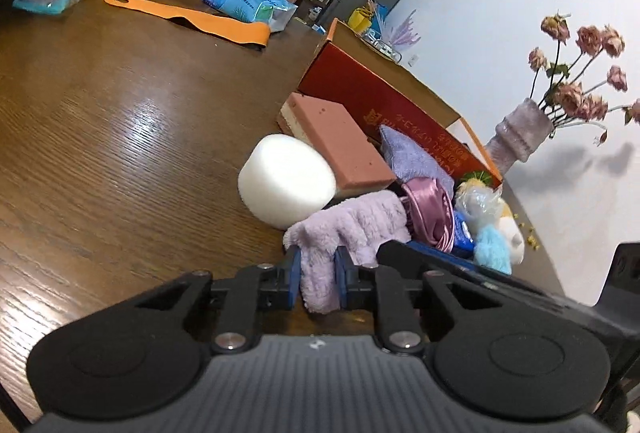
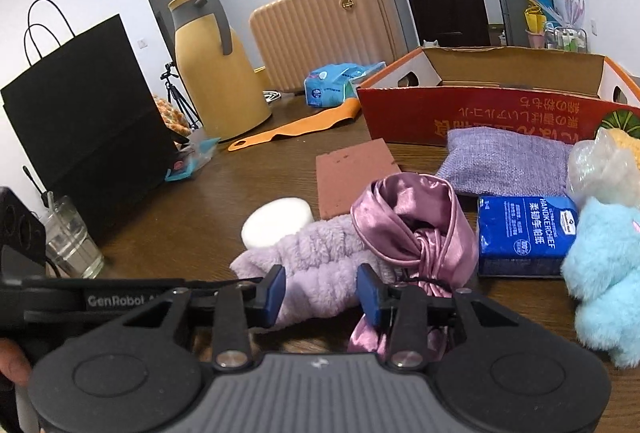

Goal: Organize soft objects
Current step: 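Close the left tool on the lavender towel while the right tool grips its other end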

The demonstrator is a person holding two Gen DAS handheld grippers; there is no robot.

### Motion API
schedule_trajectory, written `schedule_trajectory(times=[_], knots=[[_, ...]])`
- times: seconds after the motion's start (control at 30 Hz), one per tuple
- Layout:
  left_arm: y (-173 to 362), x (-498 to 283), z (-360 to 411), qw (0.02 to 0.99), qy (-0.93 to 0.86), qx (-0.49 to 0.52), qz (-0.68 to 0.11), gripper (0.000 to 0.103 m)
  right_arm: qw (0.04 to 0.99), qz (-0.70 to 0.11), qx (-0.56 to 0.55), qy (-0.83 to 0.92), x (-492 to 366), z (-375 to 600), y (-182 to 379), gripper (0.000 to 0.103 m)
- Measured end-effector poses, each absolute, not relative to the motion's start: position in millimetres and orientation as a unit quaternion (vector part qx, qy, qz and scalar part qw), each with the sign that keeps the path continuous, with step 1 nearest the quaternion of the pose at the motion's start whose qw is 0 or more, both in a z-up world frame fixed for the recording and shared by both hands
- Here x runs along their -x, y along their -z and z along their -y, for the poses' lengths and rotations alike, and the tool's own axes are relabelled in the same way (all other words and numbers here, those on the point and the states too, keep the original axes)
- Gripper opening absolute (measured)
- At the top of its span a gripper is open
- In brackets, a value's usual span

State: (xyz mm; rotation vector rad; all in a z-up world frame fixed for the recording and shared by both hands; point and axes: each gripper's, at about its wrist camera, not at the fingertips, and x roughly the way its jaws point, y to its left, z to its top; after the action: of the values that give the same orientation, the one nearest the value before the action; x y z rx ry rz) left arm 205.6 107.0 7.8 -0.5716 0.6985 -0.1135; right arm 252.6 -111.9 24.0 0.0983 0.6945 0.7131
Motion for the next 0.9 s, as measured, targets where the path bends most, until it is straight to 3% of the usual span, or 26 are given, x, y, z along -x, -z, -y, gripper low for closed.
schedule_trajectory(times=[0.4, 0.67, 0.77, 0.9], knots=[[-16, -192, -114, 0.905, 0.085, 0.224, -0.351, 0.013, 0.888, -0.326, -0.044, -0.323, -265, 115, -26, 0.04], [-18, -190, -129, 0.904, 0.087, 0.217, -0.358, 0.016, 0.865, -0.344, -0.048, -0.362, -271, 103, -19, 0.045], [-19, -189, -129, 0.909, 0.083, 0.218, -0.346, 0.032, 0.86, -0.349, -0.05, -0.367, -274, 100, -16, 0.04], [-17, -192, -126, 0.907, 0.087, 0.22, -0.349, 0.03, 0.855, -0.354, -0.058, -0.375, -275, 100, -15, 0.032]])
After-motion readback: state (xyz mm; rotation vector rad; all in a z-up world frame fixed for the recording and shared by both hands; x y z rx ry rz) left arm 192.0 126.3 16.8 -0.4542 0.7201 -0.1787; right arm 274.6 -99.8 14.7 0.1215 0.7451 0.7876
